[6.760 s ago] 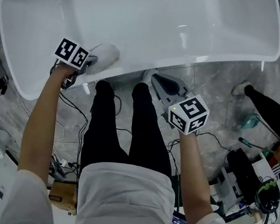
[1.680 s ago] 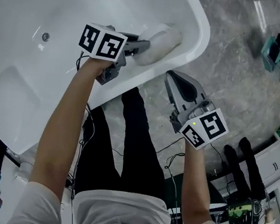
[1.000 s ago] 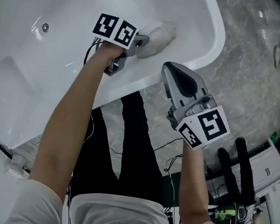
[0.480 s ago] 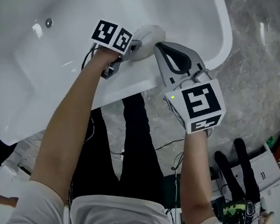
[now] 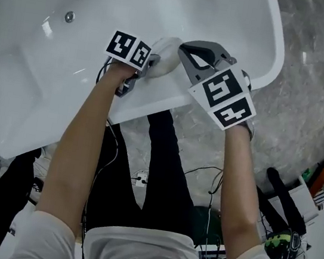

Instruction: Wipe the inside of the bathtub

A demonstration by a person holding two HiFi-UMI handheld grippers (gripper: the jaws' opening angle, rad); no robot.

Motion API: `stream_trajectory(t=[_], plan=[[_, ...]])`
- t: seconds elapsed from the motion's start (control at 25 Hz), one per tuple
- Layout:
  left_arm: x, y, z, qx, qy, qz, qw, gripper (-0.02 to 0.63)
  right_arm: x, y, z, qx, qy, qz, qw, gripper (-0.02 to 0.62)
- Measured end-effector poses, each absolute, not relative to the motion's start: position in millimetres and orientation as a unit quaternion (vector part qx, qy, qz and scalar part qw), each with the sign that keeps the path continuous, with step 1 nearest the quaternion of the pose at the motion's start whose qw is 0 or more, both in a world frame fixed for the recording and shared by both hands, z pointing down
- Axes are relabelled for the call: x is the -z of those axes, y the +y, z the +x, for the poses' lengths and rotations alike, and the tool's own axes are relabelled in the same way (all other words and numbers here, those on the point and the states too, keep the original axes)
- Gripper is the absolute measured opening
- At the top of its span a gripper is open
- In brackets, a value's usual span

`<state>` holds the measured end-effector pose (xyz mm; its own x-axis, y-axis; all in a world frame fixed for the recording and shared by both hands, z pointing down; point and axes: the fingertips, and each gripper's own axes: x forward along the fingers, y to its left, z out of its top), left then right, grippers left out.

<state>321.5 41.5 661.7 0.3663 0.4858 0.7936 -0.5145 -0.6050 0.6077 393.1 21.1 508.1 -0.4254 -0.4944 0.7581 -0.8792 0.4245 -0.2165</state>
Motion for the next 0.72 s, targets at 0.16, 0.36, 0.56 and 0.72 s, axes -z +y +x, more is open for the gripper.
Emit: stream_trajectory(t=[0.16, 0.36, 0.56, 0.72], plan=[[-654.6, 37.4, 286.8, -0.560, -0.015, 0.696, 0.449, 0.089, -509.6, 21.2, 368.9, -0.308, -0.789, 0.422, 0.322, 0.020], [-649.3, 32.0, 242.5, -0.558, -0.032, 0.690, 0.460, 0.089, -510.3, 20.4, 339.1, -0.314, -0.787, 0.416, 0.329, 0.020], [-641.1, 28.3, 199.8, -0.559, -0.044, 0.683, 0.467, 0.089, -507.1, 15.0, 304.7, -0.309, -0.794, 0.399, 0.339, 0.020], [-636.9, 23.6, 166.1, -0.560, -0.055, 0.677, 0.474, 0.089, -505.2, 9.1, 274.4, -0.304, -0.801, 0.383, 0.346, 0.020]])
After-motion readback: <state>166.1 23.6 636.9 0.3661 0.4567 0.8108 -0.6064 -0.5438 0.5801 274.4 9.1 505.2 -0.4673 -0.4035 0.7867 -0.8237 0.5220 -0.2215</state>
